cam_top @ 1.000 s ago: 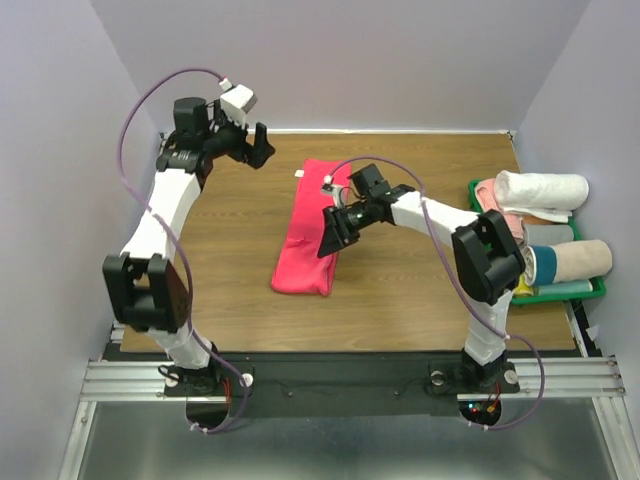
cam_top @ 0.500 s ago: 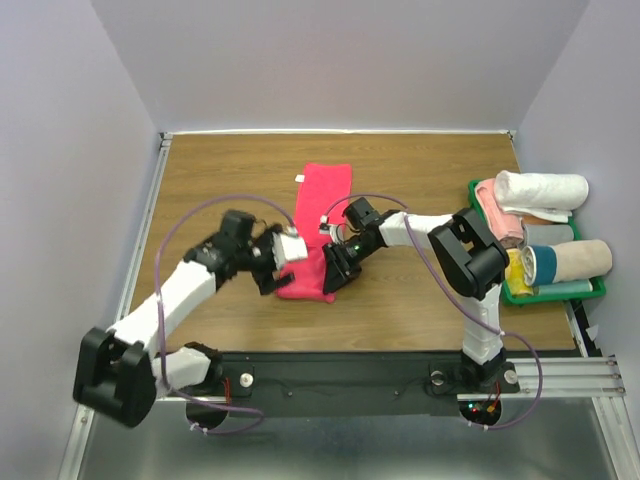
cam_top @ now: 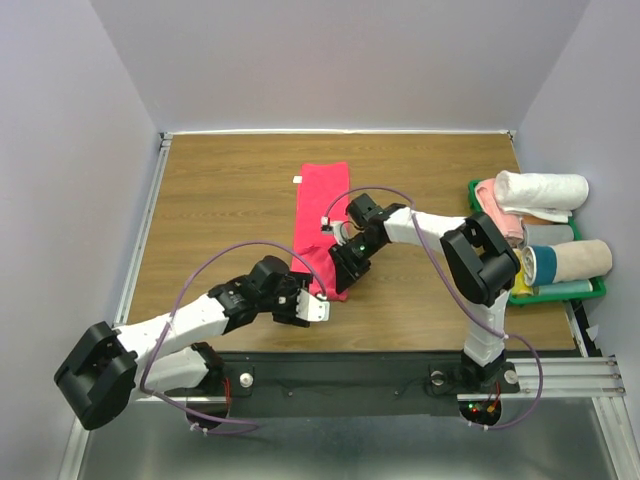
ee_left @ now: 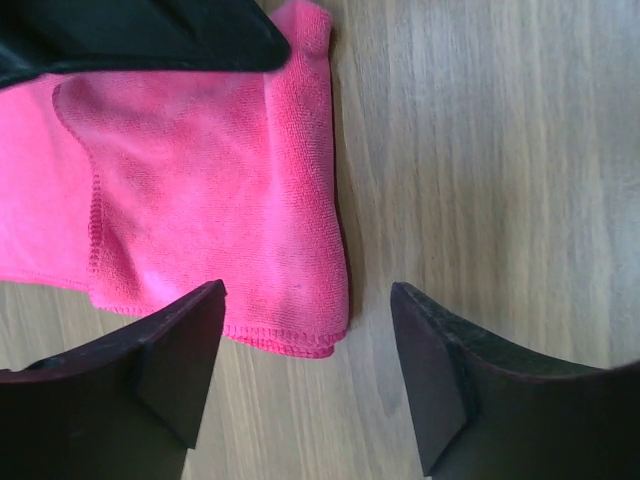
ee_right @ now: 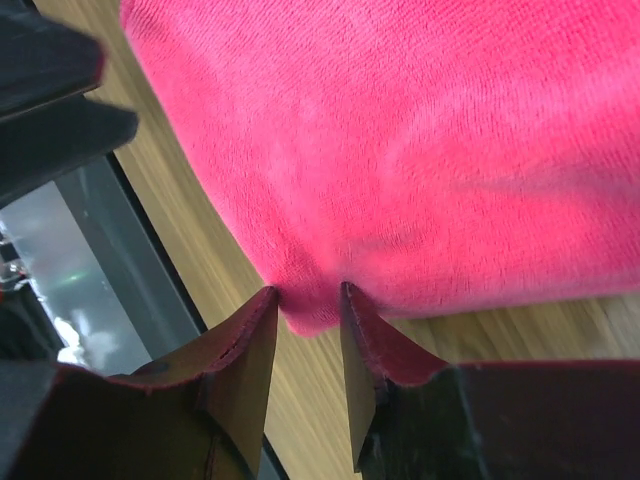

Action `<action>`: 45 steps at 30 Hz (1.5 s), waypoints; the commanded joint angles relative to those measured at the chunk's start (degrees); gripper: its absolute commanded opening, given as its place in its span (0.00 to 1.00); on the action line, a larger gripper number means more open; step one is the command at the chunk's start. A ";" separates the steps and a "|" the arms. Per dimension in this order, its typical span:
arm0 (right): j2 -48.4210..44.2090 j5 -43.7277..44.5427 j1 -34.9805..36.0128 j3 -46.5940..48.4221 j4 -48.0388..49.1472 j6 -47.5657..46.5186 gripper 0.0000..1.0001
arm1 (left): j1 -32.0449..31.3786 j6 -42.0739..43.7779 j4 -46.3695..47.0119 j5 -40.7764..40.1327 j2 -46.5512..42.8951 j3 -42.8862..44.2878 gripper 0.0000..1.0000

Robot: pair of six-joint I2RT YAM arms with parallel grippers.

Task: Roll the towels
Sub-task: Roll the towel

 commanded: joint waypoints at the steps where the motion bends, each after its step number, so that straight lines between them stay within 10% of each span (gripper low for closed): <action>1: -4.20 1.96 -1.09 3.08 -3.60 -2.80 0.37 | -1.33 4.67 6.43 -2.60 0.96 -1.94 0.73; 20: 10.12 0.03 -1.54 13.21 -0.53 3.62 0.33 | -3.71 1.44 1.01 2.12 9.23 3.66 0.00; 36: -3.06 -1.38 -2.59 8.27 -1.05 0.98 0.36 | -2.74 -9.38 -17.03 15.05 9.57 18.62 0.00; 45: -7.63 -4.02 -11.02 13.47 -1.58 2.13 0.67 | 5.43 -10.08 -18.97 22.08 16.07 24.16 0.00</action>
